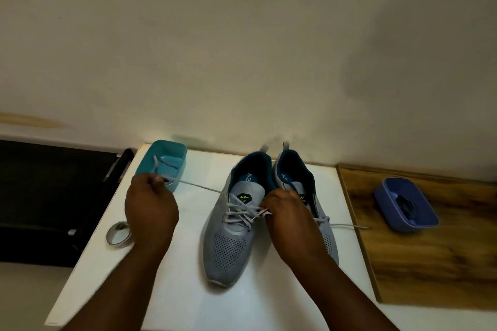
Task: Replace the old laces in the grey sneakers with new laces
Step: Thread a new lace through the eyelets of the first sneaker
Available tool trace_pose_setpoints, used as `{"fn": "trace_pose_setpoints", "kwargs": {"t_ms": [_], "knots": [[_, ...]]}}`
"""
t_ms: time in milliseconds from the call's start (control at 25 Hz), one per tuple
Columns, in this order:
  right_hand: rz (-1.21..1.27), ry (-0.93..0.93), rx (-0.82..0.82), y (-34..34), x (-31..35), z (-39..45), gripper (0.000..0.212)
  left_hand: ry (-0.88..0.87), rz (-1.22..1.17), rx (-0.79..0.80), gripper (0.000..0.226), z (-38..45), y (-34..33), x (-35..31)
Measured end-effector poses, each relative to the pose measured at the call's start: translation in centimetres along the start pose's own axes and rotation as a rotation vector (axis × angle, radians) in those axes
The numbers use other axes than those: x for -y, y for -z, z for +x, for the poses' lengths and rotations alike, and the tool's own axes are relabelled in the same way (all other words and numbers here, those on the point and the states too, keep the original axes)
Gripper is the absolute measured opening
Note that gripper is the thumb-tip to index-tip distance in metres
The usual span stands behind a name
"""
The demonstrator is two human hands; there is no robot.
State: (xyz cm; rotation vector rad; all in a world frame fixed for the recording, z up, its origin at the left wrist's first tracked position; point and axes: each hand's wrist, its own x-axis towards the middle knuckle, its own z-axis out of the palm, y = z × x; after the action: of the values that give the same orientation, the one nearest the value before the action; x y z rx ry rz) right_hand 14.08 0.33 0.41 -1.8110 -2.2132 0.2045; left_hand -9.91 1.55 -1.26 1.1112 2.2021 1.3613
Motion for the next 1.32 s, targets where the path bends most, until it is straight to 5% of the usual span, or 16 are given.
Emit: {"fn": "trace_pose_setpoints", "kwargs": {"t_ms": [80, 160, 320, 840, 1040, 1160, 1240, 1320], "knots": [[0.002, -0.010, 0.004, 0.1, -0.3, -0.1, 0.021, -0.011, 0.215, 0.164, 0.025, -1.3, -0.7, 0.0], [0.011, -0.006, 0.001, 0.1, -0.4, -0.2, 0.024, -0.217, 0.402, 0.326, 0.048, -3.1, -2.1, -0.3], [0.001, 0.016, -0.019, -0.1, -0.3, -0.5, 0.031, -0.440, 0.364, 0.499, 0.031, -3.6, -3.4, -1.3], [0.079, -0.001, 0.003, -0.5, -2.3, 0.0, 0.019, -0.362, 0.538, 0.428, 0.020, -2.7, -1.8, -1.7], [0.088, -0.052, -0.182, 1.0, -1.6, -0.9, 0.037, -0.321, 0.375, 0.566, 0.017, -3.6, -2.2, -1.5], [-0.056, -0.183, -0.122, 2.3, -3.3, -1.1, 0.050, -0.335, 0.384, 0.544, 0.022, -4.0, -2.2, -1.6], [-0.082, -0.278, -0.094, 3.1, -4.7, -1.4, 0.022, -0.351, 0.328, 0.467, 0.023, -4.2, -2.1, -1.6], [0.153, -0.419, -0.033, 3.5, -5.2, -1.5, 0.027, -0.366, 0.217, 0.367, 0.025, -4.4, -2.0, -2.0]]}}
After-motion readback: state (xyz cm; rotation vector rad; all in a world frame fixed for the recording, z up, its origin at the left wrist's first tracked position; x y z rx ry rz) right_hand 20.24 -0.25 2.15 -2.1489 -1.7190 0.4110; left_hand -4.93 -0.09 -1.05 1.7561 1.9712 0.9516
